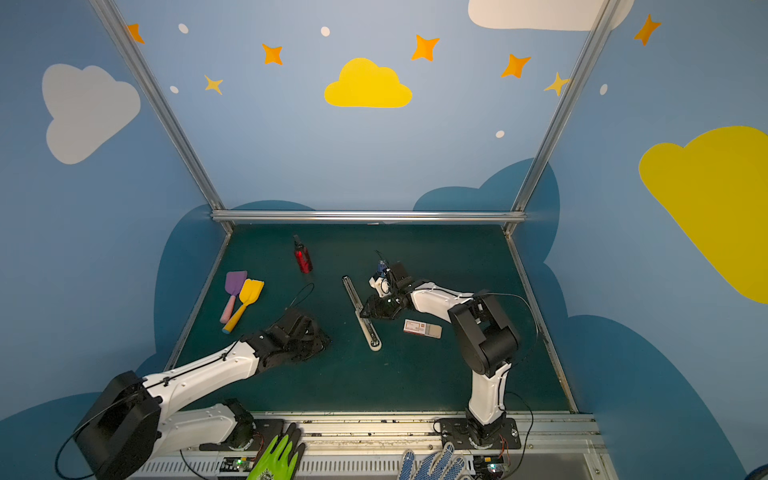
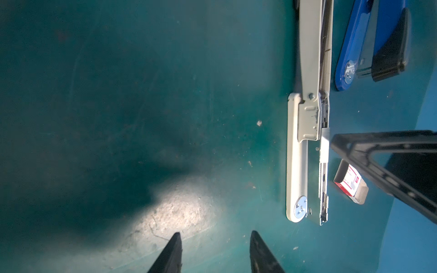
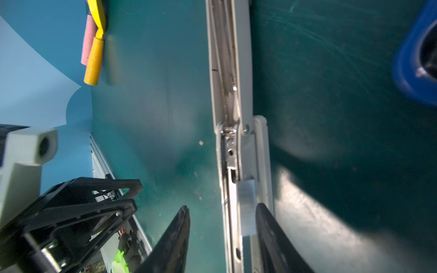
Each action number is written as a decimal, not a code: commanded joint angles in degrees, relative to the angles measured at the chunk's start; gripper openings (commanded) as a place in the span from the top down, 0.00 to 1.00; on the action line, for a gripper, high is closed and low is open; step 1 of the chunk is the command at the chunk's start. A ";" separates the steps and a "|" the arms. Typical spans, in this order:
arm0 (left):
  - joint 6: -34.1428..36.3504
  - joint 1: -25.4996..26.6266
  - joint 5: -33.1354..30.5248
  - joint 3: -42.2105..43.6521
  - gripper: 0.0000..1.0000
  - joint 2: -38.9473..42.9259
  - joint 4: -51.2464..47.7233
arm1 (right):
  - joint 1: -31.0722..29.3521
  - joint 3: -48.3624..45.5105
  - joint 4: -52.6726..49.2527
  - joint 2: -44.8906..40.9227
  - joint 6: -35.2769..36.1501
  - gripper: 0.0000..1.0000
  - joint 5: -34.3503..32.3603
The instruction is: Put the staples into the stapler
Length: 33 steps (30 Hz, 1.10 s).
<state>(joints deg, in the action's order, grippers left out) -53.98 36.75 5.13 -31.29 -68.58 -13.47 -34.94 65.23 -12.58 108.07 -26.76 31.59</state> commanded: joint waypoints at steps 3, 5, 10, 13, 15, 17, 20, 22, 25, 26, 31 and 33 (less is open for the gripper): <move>0.46 -0.19 -0.20 -0.90 0.53 0.12 -0.33 | 0.31 -0.90 1.77 0.88 -0.14 0.53 0.40; 0.27 -0.12 -0.20 -0.63 0.53 0.20 -0.09 | 0.31 -0.72 1.77 1.31 0.09 0.57 0.74; 0.10 -0.19 -0.29 -0.29 0.53 0.35 -0.10 | 0.31 -0.90 2.41 2.03 0.00 0.65 1.69; -0.13 -0.17 -0.38 -0.01 0.53 0.53 -0.05 | 0.31 -0.74 2.57 2.48 -0.13 0.63 2.28; -0.16 -0.10 -0.38 0.09 0.53 0.62 -0.06 | 0.35 -0.55 2.47 2.82 -0.13 0.64 2.42; -0.16 -0.11 -0.38 0.09 0.53 0.72 -0.10 | 0.40 -0.55 2.72 3.02 -0.26 0.68 2.33; -0.30 -0.19 -0.47 0.26 0.53 0.91 -0.06 | 0.40 -0.55 2.93 3.18 -0.48 0.71 2.07; -0.55 -0.20 -0.47 0.44 0.53 0.99 0.09 | 0.49 -0.46 2.91 3.02 -0.57 0.73 1.85; -0.82 -0.23 -0.21 0.78 0.53 1.12 0.54 | 0.70 -0.46 2.81 2.78 -0.57 0.74 1.54; -0.90 -0.18 -0.20 0.87 0.53 1.06 0.60 | 0.75 -0.37 2.83 2.76 -0.50 0.74 1.50; -1.16 -0.17 -0.12 1.23 0.53 1.07 1.08 | 0.93 0.41 1.80 3.32 -0.18 0.70 1.36; -1.18 -0.19 -0.12 1.23 0.53 1.16 1.10 | 1.00 0.73 1.58 3.76 -0.20 0.69 1.45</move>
<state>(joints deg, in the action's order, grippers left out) -54.92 36.75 5.13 -30.94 -68.14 -12.53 -34.46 64.82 -10.09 110.65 -27.18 33.43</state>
